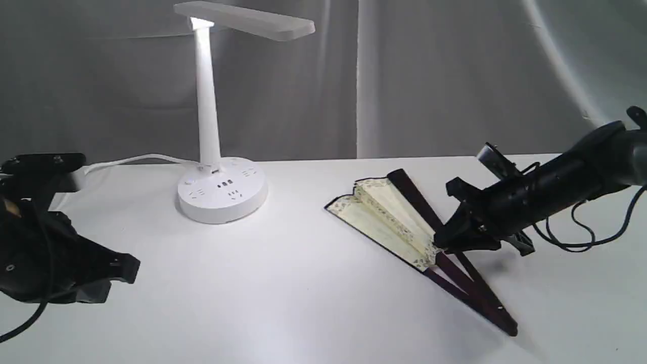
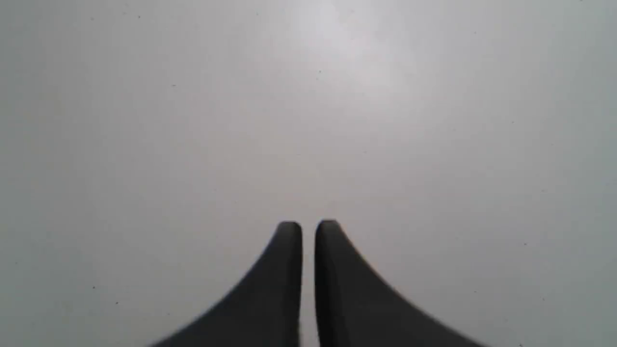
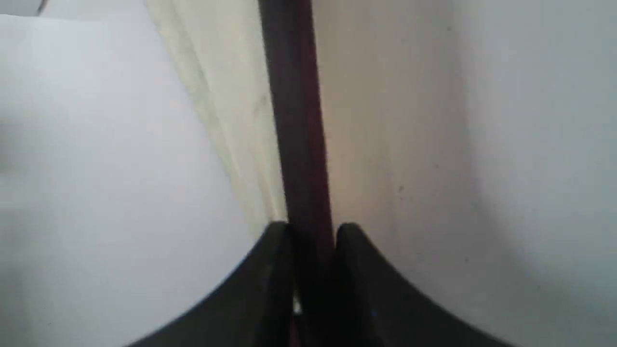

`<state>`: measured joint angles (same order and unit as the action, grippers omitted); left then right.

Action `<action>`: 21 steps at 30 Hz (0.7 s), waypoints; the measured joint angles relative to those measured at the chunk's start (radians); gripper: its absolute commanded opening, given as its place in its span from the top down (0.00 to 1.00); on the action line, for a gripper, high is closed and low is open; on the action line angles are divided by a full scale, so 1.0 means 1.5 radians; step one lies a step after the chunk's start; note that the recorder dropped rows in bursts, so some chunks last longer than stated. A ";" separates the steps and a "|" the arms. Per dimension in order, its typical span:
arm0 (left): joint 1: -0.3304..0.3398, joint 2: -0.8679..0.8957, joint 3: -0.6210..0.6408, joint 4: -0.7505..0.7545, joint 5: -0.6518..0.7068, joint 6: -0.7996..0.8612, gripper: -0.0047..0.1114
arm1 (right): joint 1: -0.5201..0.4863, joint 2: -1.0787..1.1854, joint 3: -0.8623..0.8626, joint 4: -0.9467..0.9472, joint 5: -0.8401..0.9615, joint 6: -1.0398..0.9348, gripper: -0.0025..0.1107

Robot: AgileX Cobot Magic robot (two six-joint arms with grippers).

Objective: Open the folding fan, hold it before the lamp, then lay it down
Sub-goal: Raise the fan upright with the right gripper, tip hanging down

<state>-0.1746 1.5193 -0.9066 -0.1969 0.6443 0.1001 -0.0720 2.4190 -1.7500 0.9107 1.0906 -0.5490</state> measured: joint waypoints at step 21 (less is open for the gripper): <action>0.000 0.000 0.000 -0.064 0.000 0.050 0.92 | -0.005 0.000 0.000 0.089 0.081 -0.082 0.98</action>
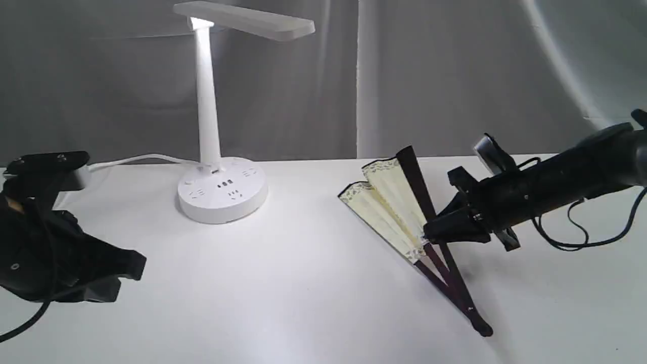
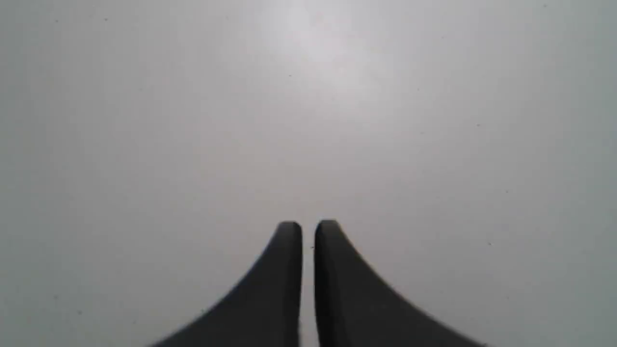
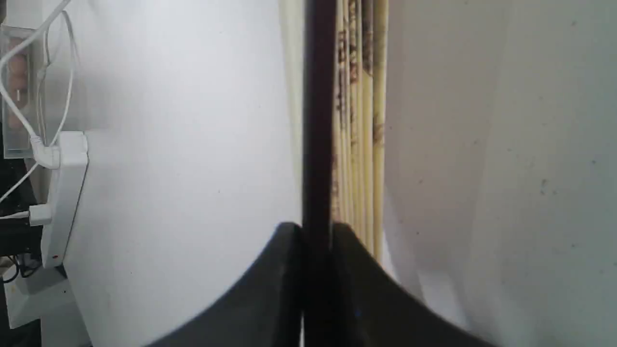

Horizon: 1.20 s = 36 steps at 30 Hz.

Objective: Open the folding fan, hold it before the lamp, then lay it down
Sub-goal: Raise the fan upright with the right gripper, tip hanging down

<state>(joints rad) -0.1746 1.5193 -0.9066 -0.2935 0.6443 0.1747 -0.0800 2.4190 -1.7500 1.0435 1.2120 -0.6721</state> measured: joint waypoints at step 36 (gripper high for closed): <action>0.000 0.000 0.000 -0.509 -0.065 0.553 0.60 | 0.000 -0.290 0.289 0.106 0.001 -0.110 0.98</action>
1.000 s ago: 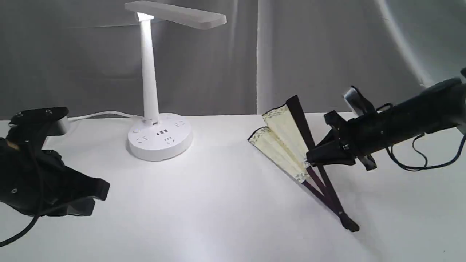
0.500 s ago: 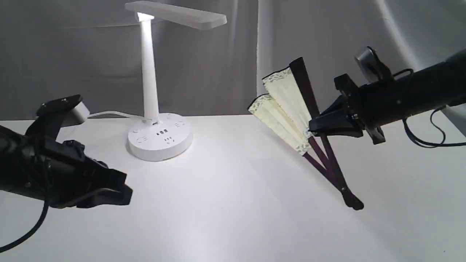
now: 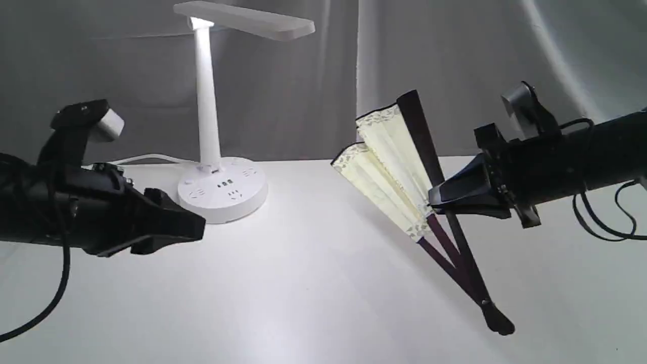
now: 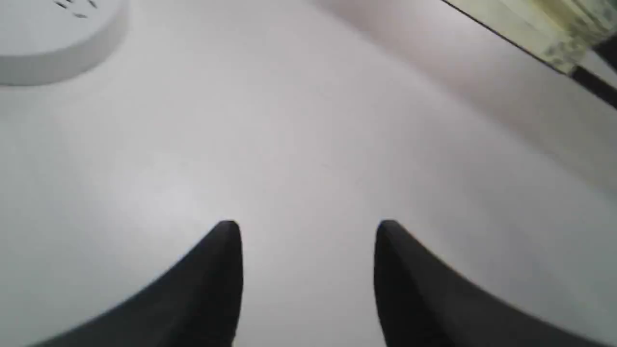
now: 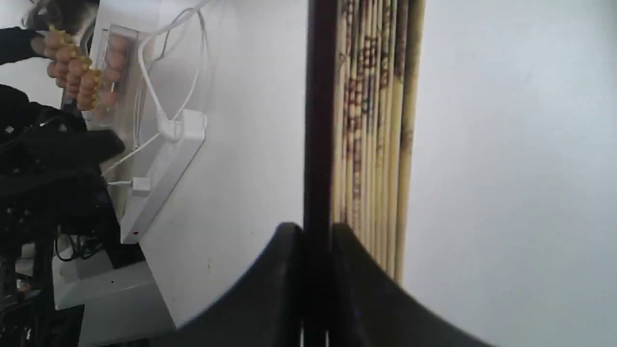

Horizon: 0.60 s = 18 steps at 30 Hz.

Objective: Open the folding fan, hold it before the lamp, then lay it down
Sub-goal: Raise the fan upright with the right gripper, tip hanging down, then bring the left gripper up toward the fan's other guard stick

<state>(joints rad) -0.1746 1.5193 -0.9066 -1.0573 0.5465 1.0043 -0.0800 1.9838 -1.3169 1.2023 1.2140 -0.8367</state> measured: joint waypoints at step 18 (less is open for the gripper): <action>-0.104 -0.012 -0.040 0.560 -0.002 -0.445 0.96 | 0.000 -0.056 0.117 0.057 -0.002 -0.041 0.98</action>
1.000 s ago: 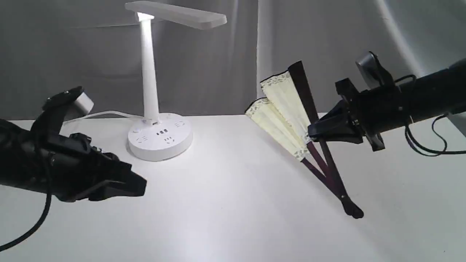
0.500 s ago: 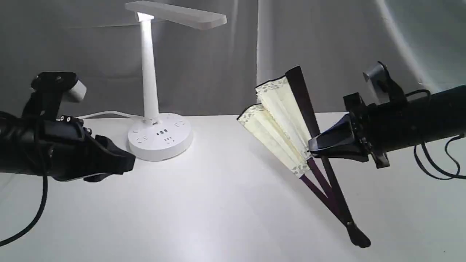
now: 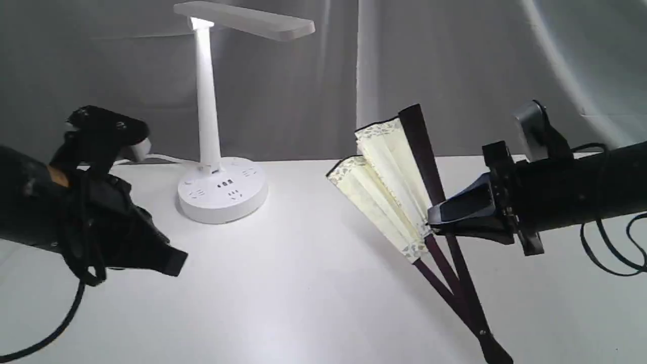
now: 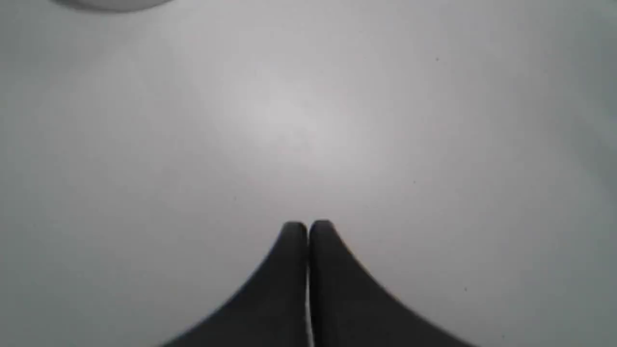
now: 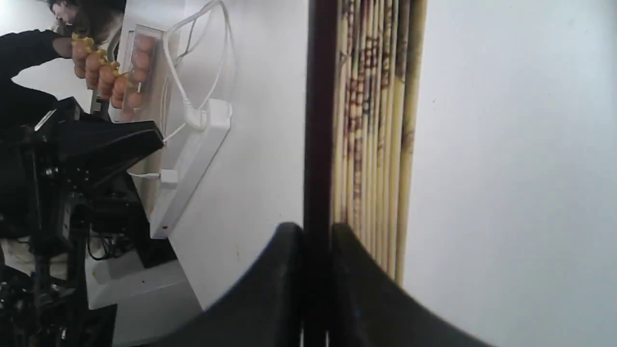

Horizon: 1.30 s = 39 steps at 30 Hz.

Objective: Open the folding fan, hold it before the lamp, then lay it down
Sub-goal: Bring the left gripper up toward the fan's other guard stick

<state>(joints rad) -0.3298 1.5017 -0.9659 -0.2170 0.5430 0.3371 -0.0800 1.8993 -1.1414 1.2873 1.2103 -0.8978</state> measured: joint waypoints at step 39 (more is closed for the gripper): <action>-0.129 -0.003 0.265 0.057 -0.698 -0.271 0.96 | 0.000 -0.087 0.095 0.057 0.000 -0.052 0.98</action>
<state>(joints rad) -0.5231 1.4971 -0.5689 -0.1311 -0.5046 -0.0698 -0.0800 1.7688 -0.9989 1.3729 1.2103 -0.9762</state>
